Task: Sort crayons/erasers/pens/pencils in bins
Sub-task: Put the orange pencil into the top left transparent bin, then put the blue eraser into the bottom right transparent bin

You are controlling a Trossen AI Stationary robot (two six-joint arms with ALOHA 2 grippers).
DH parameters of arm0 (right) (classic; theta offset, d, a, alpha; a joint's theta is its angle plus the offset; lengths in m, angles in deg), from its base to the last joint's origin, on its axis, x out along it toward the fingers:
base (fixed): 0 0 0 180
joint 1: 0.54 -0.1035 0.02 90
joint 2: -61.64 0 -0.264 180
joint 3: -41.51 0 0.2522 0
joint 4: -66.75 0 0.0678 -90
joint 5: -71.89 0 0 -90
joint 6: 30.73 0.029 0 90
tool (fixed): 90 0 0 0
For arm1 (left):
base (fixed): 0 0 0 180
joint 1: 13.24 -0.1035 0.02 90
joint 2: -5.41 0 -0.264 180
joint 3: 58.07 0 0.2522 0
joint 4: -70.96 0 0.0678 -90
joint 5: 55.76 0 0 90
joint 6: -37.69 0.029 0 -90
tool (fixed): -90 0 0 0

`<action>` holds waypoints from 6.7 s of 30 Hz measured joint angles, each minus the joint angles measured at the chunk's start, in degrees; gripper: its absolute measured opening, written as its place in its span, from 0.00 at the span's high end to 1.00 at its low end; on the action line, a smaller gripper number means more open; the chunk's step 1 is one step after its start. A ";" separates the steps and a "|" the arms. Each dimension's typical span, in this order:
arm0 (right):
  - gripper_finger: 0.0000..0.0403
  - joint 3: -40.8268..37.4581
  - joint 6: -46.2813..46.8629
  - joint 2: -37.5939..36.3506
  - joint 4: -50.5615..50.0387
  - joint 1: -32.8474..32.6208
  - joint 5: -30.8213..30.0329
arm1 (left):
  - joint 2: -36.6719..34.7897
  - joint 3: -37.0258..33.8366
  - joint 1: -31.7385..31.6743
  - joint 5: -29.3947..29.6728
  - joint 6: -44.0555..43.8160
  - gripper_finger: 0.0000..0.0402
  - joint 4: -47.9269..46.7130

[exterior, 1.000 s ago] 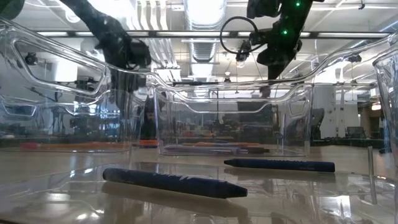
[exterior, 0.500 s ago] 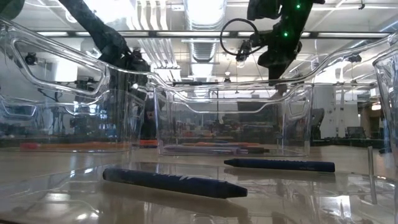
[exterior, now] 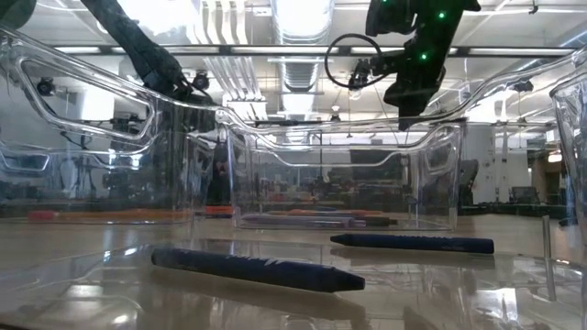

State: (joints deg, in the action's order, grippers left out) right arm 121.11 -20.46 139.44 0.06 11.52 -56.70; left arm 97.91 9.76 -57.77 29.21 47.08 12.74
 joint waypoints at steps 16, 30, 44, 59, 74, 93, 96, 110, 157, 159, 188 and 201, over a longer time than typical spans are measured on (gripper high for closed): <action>0.68 0.00 -1.23 0.00 0.64 0.00 0.00 | -3.04 0.58 0.55 0.21 -2.89 0.67 -3.41; 0.68 0.00 -3.88 -0.02 2.91 0.00 -0.01 | -5.52 1.52 -0.98 9.11 -6.03 0.67 3.50; 0.68 0.00 -3.73 -0.02 2.81 0.00 0.01 | 2.73 1.46 -0.98 11.56 -6.03 0.67 3.74; 0.68 0.00 -3.83 -0.02 2.71 0.00 0.01 | 2.30 0.72 -0.79 8.43 -4.46 0.67 2.35; 0.68 -0.48 -3.85 -0.04 2.69 0.00 0.02 | 5.96 0.96 -0.75 7.38 -3.92 0.89 3.37; 0.68 -0.50 -3.86 -0.04 2.70 0.00 0.02 | -9.45 3.95 0.92 8.30 -5.88 0.99 3.50; 0.68 -0.50 -3.85 -0.04 2.71 0.00 0.00 | -13.85 4.55 2.91 6.36 -6.11 0.99 3.55; 0.68 -0.50 -3.85 -0.04 3.28 0.00 0.00 | -25.15 4.84 27.69 3.40 -18.14 0.99 -1.27; 0.68 -4.07 -0.04 0.09 17.58 2.89 -0.23 | -22.02 -17.95 42.03 3.90 -46.55 0.97 -12.47; 0.68 -4.07 0.69 0.09 17.72 3.38 0.64 | -21.13 -17.72 42.03 3.90 -46.47 0.96 -12.59; 0.56 -3.57 1.66 10.62 33.61 12.85 24.85 | -34.19 -6.30 42.03 5.77 -44.74 0.75 -16.09; 0.56 6.30 8.67 23.76 32.72 13.86 28.80 | -38.61 -6.63 42.03 12.05 -41.93 0.75 -16.02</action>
State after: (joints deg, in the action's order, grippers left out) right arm 127.41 -11.79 163.20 32.79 25.38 -27.89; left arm 59.30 3.13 -15.74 41.26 5.15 -3.27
